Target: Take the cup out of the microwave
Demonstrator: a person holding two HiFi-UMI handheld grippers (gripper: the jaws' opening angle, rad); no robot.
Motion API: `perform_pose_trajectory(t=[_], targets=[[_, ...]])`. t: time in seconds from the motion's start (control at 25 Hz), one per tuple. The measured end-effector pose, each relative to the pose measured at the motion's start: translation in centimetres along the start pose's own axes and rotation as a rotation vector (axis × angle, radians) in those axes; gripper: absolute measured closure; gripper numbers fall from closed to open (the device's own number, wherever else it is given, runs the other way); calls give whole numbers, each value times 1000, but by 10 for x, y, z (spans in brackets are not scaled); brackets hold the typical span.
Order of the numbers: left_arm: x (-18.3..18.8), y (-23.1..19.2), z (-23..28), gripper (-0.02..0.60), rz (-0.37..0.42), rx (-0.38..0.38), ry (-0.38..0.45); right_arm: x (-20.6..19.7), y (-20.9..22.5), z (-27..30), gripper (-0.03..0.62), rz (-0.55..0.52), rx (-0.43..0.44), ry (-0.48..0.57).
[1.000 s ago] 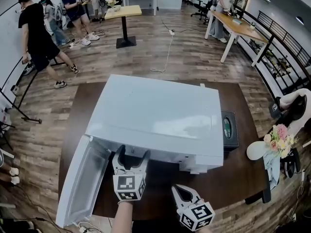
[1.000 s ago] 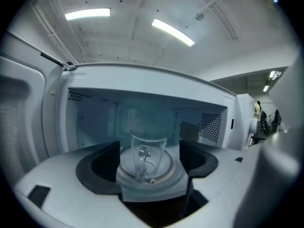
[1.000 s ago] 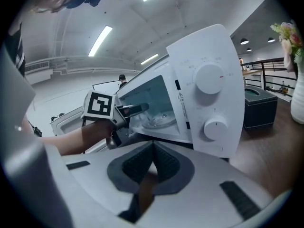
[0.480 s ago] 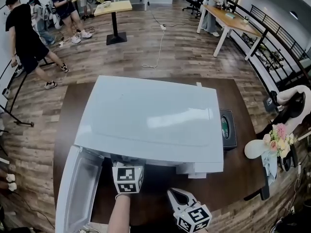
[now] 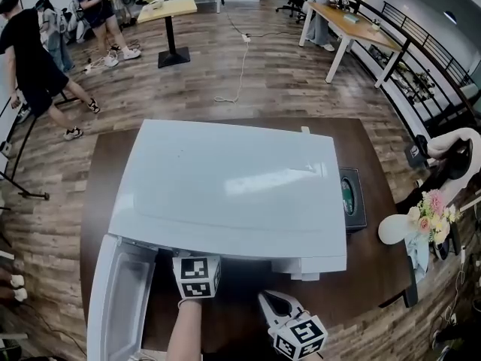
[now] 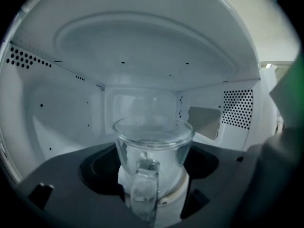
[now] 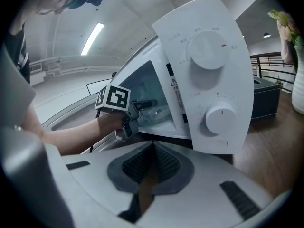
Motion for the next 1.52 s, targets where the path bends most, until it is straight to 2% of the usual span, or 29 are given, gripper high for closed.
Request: perform_pose_trajectory(t=[0.56,0.84,1.52], targets=[[1,4,-4,204,11,19,2,-3,5,-8,602,-5,-8,-9],[5,14,-18,206,18,28,43,-3,4,-20,602,-6,-12,8],[6,50,-92,206,-21,77,78,-10,-1,-72,602,-32,41,54]])
Point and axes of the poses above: the fingertips, and each gripper's own axes: z forward along the fingers, y to its right, x out of its top, the point moved 4 cm from there along -z, backward along the fingers, and after that the axes turned 4 degrees about -x, right-handed, at the moved point
